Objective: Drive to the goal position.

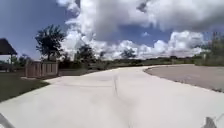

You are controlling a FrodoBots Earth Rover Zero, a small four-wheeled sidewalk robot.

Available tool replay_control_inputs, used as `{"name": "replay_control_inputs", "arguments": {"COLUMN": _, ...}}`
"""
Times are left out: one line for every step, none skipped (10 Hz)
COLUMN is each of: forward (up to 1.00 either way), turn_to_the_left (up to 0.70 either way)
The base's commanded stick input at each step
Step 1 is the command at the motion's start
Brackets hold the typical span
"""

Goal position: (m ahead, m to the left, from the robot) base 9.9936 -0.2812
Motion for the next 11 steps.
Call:
{"name": "replay_control_inputs", "arguments": {"forward": 0.85, "turn_to_the_left": 0.0}}
{"name": "replay_control_inputs", "arguments": {"forward": 0.85, "turn_to_the_left": 0.0}}
{"name": "replay_control_inputs", "arguments": {"forward": 0.85, "turn_to_the_left": 0.0}}
{"name": "replay_control_inputs", "arguments": {"forward": 0.85, "turn_to_the_left": 0.0}}
{"name": "replay_control_inputs", "arguments": {"forward": 0.85, "turn_to_the_left": 0.0}}
{"name": "replay_control_inputs", "arguments": {"forward": 0.85, "turn_to_the_left": 0.0}}
{"name": "replay_control_inputs", "arguments": {"forward": 0.85, "turn_to_the_left": 0.0}}
{"name": "replay_control_inputs", "arguments": {"forward": 0.85, "turn_to_the_left": 0.0}}
{"name": "replay_control_inputs", "arguments": {"forward": 0.85, "turn_to_the_left": 0.0}}
{"name": "replay_control_inputs", "arguments": {"forward": 0.85, "turn_to_the_left": 0.0}}
{"name": "replay_control_inputs", "arguments": {"forward": 0.85, "turn_to_the_left": 0.0}}
